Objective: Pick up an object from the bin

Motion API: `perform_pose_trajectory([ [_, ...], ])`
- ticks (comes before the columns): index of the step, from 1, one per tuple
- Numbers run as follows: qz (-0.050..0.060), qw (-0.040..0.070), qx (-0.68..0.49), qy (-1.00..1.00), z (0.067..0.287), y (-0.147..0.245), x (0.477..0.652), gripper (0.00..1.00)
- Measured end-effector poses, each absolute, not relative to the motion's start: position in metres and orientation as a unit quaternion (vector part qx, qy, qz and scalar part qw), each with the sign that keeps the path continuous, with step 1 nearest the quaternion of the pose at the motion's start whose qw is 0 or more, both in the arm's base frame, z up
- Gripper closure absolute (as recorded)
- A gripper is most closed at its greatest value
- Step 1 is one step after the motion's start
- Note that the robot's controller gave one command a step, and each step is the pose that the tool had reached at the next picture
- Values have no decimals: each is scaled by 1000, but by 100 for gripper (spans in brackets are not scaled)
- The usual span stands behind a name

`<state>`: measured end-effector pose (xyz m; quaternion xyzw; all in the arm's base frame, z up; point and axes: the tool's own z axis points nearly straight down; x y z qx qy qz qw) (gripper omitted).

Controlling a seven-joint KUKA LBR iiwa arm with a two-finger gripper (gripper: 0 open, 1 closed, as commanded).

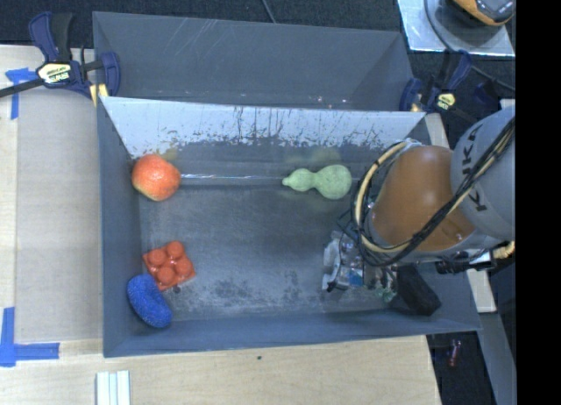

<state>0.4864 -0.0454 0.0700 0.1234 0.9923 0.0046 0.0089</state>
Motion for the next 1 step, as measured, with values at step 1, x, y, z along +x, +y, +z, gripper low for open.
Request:
perform_pose_trajectory([
  [1, 5, 8, 11, 1000, 101, -62, 483, 100],
])
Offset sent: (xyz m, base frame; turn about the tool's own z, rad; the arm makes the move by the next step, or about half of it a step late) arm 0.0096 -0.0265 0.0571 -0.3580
